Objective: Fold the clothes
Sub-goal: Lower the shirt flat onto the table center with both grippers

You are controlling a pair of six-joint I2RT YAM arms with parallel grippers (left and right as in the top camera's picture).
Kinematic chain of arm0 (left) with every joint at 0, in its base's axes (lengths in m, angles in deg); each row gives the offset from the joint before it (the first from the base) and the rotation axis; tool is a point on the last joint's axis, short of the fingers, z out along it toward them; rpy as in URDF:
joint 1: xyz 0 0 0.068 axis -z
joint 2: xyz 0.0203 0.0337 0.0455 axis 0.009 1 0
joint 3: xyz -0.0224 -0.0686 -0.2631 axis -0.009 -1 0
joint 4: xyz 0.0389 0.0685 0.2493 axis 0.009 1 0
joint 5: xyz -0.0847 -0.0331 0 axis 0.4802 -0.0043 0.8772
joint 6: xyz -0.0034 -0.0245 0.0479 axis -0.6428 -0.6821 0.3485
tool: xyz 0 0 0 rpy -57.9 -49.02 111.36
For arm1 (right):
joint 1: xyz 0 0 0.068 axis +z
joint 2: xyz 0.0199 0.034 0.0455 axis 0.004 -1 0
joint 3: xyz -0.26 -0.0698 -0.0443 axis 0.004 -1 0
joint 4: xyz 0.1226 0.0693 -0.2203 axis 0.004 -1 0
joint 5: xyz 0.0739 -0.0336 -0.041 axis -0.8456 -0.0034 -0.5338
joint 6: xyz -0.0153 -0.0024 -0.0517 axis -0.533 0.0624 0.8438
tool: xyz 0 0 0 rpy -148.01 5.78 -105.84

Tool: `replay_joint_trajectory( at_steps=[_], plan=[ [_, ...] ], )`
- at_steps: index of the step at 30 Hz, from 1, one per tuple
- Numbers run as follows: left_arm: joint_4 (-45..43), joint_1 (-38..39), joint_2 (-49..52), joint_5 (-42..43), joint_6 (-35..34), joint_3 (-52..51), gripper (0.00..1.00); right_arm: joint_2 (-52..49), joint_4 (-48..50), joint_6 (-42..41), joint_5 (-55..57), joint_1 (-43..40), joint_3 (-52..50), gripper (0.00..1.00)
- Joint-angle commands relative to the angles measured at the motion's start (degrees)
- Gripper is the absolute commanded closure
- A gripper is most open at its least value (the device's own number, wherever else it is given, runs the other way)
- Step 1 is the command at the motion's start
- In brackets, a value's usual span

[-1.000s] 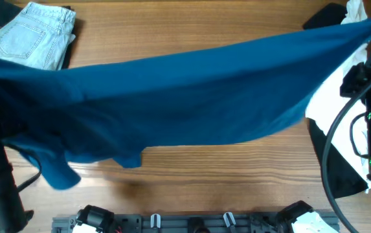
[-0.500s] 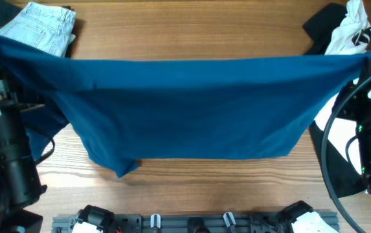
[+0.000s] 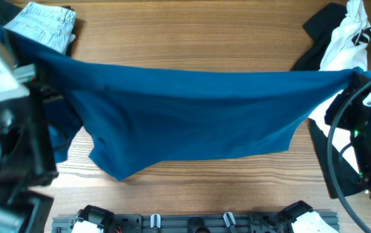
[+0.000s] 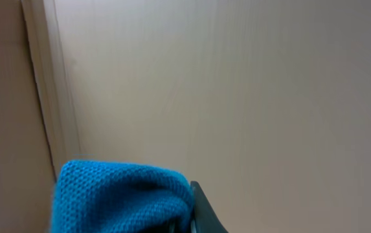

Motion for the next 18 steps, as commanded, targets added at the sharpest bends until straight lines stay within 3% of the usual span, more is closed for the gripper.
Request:
replay_joint_trajectory(
  at_steps=[1, 11, 18],
  plan=[
    [1.46, 0.20, 3.32, -1.84, -4.72, 0.85, 0.96, -2.45, -1.22, -3.17, -1.38, -0.22, 0.92, 0.96],
    [1.88, 0.20, 12.55, -1.79, -9.20, 0.85, 0.96, -13.42, -0.35, -2.82, -6.93, -0.24, 0.92, 0.96],
    [1.20, 0.20, 16.00, -1.79, -9.79, 0.85, 0.96, -22.01, 7.63, 0.33, -9.77, -1.33, 0.92, 0.96]
  ],
)
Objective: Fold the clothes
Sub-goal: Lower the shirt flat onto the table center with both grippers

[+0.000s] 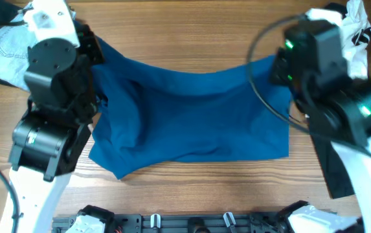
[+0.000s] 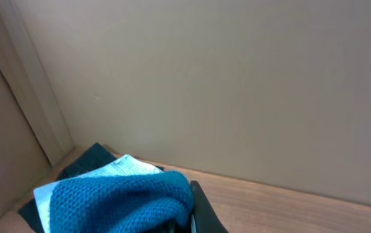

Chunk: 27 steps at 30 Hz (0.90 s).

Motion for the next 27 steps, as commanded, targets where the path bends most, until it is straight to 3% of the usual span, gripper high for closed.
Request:
replay_joint_trajectory(
  at_steps=[1, 6, 14, 27],
  plan=[
    [-1.20, 0.11, 1.36, -0.96, -1.44, 0.85, 0.96, -4.04, 4.37, 2.29, -3.76, -2.08, 0.92, 0.96],
    [-1.14, -2.03, 4.24, -0.48, -4.33, 0.85, 0.96, -8.37, 7.48, 3.37, -13.38, -8.90, 0.92, 0.96],
    [-1.11, -6.73, 12.28, 5.77, -7.45, 0.85, 0.96, -12.17, 9.18, 5.20, -17.53, -17.97, 0.92, 0.96],
    [-2.80, -8.22, 25.14, 10.78, -14.49, 0.85, 0.96, -20.06, 12.02, 7.85, -22.62, -21.38, 0.92, 0.96]
  ],
)
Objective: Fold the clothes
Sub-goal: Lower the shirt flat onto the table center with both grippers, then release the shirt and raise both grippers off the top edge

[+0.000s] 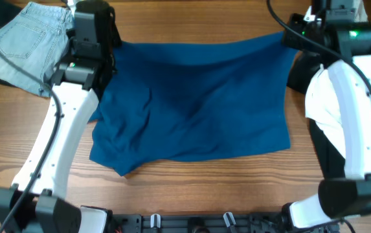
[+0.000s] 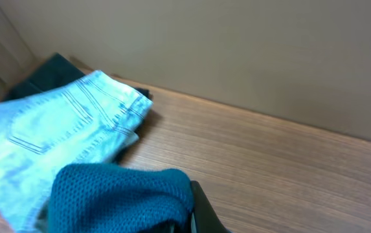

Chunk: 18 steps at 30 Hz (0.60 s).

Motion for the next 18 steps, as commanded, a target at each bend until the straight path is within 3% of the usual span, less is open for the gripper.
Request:
replay_joint_trajectory(
  at_steps=[1, 9, 18],
  plan=[
    [-2.10, -0.81, 1.99, 2.21, -3.74, 0.85, 0.96, -4.26, 1.81, 1.86, -1.77, -0.24, 0.92, 0.96],
    [-10.60, -2.19, 6.43, 2.21, -3.67, 0.85, 0.96, -11.13, 14.29, 8.98, -2.78, -0.24, 0.92, 0.96],
    [-15.65, -3.04, 14.19, 2.19, -3.69, 0.85, 0.96, -17.64, 25.79, 11.69, -2.73, -0.22, 0.92, 0.96]
  ],
)
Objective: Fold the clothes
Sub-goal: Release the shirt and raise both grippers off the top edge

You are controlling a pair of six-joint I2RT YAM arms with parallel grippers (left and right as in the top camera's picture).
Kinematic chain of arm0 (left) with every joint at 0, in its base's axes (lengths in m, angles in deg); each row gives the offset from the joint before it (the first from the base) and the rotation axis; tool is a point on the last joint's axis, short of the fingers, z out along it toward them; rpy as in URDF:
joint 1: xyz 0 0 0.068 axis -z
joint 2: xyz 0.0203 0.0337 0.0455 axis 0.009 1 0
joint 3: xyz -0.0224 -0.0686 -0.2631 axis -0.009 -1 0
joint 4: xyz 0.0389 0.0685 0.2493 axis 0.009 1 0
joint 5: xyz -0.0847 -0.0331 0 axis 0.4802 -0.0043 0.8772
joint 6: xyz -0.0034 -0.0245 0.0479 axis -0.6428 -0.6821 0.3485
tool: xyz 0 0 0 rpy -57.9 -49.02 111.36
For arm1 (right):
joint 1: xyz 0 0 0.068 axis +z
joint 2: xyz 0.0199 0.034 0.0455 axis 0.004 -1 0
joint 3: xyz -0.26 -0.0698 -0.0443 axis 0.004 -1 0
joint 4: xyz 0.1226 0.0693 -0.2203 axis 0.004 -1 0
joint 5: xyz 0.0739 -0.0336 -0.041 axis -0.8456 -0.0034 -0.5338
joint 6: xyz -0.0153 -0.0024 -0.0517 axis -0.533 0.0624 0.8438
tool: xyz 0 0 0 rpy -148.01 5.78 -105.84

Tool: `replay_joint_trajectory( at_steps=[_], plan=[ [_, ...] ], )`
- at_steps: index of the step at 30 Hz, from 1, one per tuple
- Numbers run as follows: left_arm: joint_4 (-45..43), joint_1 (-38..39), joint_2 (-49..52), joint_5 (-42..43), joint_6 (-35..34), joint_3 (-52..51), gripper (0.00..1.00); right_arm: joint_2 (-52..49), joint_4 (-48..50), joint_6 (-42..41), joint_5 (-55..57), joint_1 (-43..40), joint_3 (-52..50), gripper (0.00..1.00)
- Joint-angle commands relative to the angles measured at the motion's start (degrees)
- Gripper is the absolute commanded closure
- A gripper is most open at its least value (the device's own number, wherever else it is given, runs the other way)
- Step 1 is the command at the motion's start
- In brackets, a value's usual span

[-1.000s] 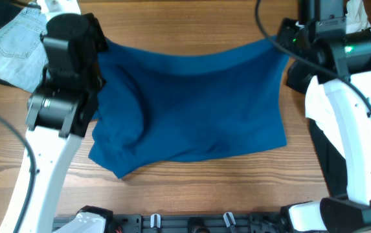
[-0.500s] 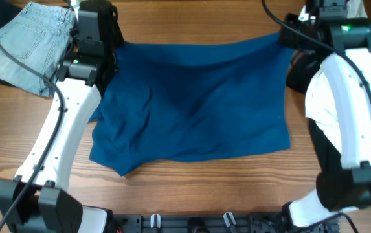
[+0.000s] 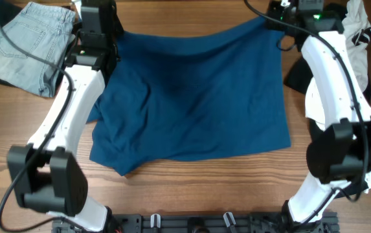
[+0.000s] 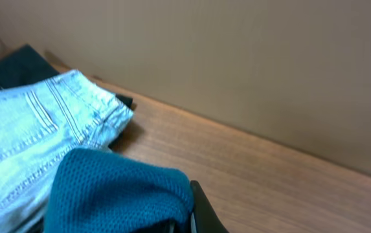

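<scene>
A blue knit garment lies spread over the middle of the wooden table. Its far edge is lifted at both corners. My left gripper is shut on the far left corner. In the left wrist view the blue fabric bunches against one black finger. My right gripper holds the far right corner, and the cloth is drawn up to it. The near hem lies flat, with a rumpled fold at the near left.
Light blue jeans lie at the far left, also seen as jeans on a dark garment. A white and black clothes pile sits at the far right. A wall rises behind the table.
Both grippers are now a little farther toward the back edge with the corners in them. The right one has shifted left. The cloth's far edge lies further back.
The blue garment was first held up high, stretched wide between both grippers. Then it was lower and narrower, sagging onto the table. Then most of it lay flat with the far corners held, and now it is drawn further back.
</scene>
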Motion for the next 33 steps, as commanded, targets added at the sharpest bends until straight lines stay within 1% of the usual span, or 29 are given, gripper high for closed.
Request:
replay_joint_trajectory(
  at_steps=[1, 5, 9, 15, 21, 27, 28, 29, 30, 31, 32, 33],
  plan=[
    [-2.89, -0.48, 4.61, 0.26, -0.92, 0.83, 0.96, -2.73, 4.04, 3.63, -0.48, -0.22, 0.92, 0.96],
    [-6.64, -0.48, 8.11, 0.26, -0.92, 0.83, 0.96, -4.44, 8.72, 6.71, -0.48, -0.22, 0.92, 0.96],
    [-14.40, -0.48, 11.82, 0.22, -0.70, 0.83, 0.96, -6.16, 13.90, 9.73, -0.22, -0.24, 0.92, 0.96],
    [-22.49, -0.72, 13.90, 0.00, -0.66, 0.83, 0.96, -8.17, 17.81, 11.63, 0.17, -0.22, 0.92, 0.96],
    [-26.97, -2.01, 14.78, 0.02, -0.68, 0.83, 0.96, -10.95, 19.39, 12.57, 0.17, -0.22, 0.92, 0.96],
    [-27.80, -3.67, 16.44, 0.04, -0.70, 0.83, 0.96, -12.92, 22.49, 13.31, 0.17, -0.24, 0.87, 0.96],
    [-27.80, -3.89, 16.79, 0.07, -0.72, 0.83, 0.83, -13.22, 23.15, 13.46, 0.17, -0.22, 0.87, 0.96],
    [-27.85, -4.04, 17.31, 0.26, -0.72, 0.83, 0.39, -13.51, 23.80, 13.81, 0.17, -0.22, 0.87, 0.93],
    [-28.04, -4.09, 17.64, 0.31, -0.72, 0.83, 0.11, -13.75, 24.15, 13.81, 0.20, -0.24, 0.87, 0.91],
    [-28.06, -4.15, 17.92, 0.28, -0.72, 0.83, 0.00, -13.86, 24.35, 14.23, 0.20, -0.24, 0.87, 0.85],
    [-28.37, -4.26, 18.56, 0.28, -0.74, 0.83, 0.00, -14.23, 24.55, 14.21, 0.22, -0.22, 0.87, 0.63],
    [-28.52, -4.31, 18.91, 0.28, -0.85, 0.83, 0.00, -14.38, 24.59, 14.21, 0.22, -0.24, 0.87, 0.36]
  ],
)
